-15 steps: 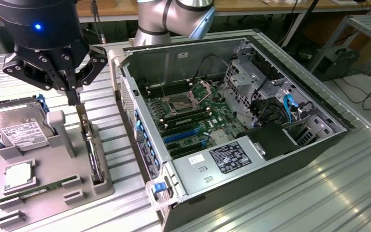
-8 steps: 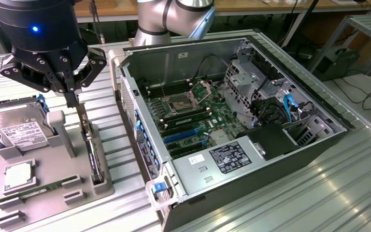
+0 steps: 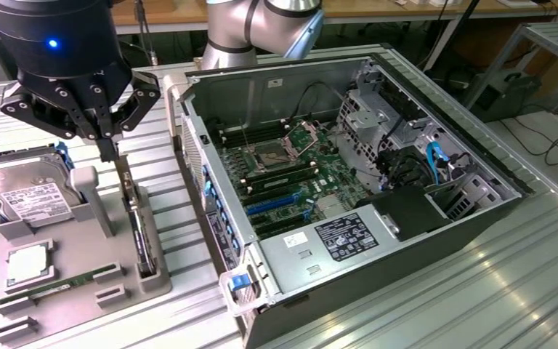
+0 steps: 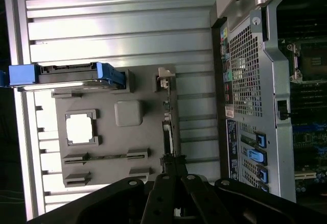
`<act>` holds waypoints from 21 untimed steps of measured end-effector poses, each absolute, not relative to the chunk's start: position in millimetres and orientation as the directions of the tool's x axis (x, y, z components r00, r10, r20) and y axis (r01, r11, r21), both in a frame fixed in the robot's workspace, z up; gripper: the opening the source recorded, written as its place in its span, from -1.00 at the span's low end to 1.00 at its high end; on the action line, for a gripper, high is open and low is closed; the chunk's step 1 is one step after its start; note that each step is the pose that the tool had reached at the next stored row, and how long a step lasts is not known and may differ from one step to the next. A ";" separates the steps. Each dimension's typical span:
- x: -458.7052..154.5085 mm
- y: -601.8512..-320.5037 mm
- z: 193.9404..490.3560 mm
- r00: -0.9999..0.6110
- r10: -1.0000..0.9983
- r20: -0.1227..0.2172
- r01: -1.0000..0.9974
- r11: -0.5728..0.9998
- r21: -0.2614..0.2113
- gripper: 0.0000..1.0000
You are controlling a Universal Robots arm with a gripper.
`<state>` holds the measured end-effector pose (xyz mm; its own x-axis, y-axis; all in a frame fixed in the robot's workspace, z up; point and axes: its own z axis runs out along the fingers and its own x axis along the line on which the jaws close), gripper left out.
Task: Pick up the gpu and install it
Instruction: 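Pick up the gpu and move the gpu toward the slot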
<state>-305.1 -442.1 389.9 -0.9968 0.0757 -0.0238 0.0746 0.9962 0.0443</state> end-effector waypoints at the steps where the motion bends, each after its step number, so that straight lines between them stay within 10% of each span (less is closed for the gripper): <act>1: -305.1 -442.1 389.9 -0.997 0.076 -0.024 0.075 0.996 0.044 -0.77; 13: -305.1 -442.1 389.9 -0.997 0.076 -0.024 0.075 0.996 0.044 0.20; 21: -305.1 -442.1 388.3 -0.998 0.064 -0.024 0.063 0.997 0.044 0.20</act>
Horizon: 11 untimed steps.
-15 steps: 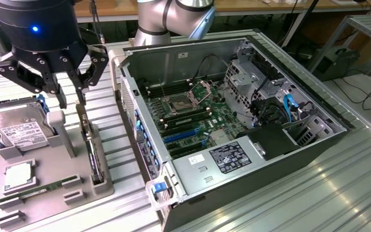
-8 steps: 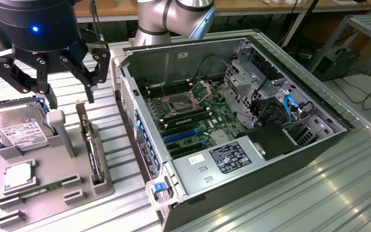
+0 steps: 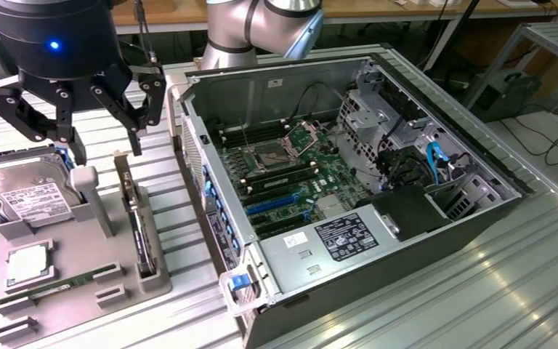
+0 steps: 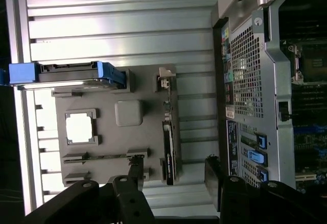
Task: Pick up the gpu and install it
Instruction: 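Pick up the gpu and move the gpu toward the slot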
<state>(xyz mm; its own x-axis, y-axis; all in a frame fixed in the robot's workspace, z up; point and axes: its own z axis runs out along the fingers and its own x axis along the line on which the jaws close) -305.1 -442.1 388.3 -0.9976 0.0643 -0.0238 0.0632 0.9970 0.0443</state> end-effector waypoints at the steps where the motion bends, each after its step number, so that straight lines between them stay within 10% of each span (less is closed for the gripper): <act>1: -305.1 -442.1 387.9 -0.998 0.063 -0.024 0.061 0.997 0.044 0.20; 11: -305.1 -446.3 375.5 -1.000 0.001 -0.021 0.000 0.999 0.043 0.20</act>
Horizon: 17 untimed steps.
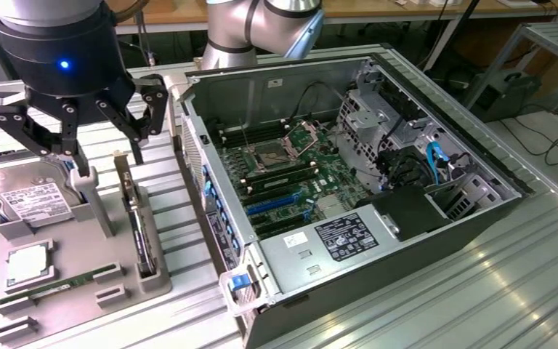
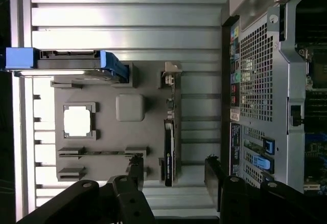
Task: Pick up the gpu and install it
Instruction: 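Pick up the gpu and move the gpu toward the slot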
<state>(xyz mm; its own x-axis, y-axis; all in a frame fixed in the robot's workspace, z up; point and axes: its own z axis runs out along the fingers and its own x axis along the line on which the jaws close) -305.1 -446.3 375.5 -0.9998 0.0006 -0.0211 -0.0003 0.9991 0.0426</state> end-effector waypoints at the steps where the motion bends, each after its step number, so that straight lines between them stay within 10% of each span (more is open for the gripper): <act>1: -305.1 -446.4 375.0 -1.000 -0.003 -0.021 -0.004 0.999 0.042 0.20; 17: -305.2 -447.1 362.8 -0.999 -0.035 -0.021 -0.036 0.999 0.034 0.20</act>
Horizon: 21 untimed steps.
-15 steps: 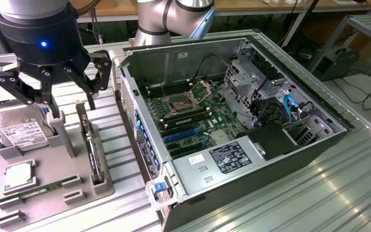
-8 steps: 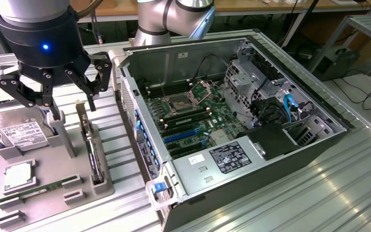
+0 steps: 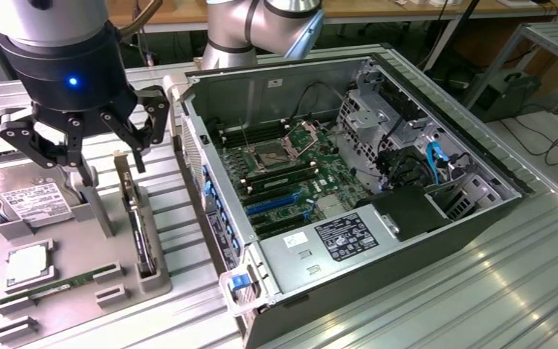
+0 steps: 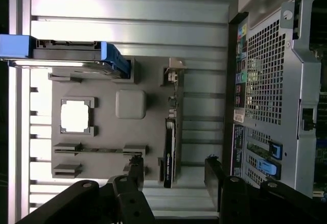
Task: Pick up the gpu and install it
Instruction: 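Pick up the gpu and move the gpu toward the slot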
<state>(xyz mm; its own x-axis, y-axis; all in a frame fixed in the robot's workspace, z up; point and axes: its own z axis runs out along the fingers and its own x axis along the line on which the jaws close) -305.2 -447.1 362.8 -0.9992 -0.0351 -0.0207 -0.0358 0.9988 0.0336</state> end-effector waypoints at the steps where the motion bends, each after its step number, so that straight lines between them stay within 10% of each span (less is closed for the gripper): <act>1: -305.2 -447.1 362.0 -0.999 -0.036 -0.021 -0.037 0.999 0.033 0.20; 21: -305.2 -447.2 347.5 -0.999 -0.048 -0.021 -0.049 0.998 0.028 0.20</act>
<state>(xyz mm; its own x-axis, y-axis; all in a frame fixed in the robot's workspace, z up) -305.2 -447.2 347.5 -0.9986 -0.0484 -0.0205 -0.0490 0.9984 0.0278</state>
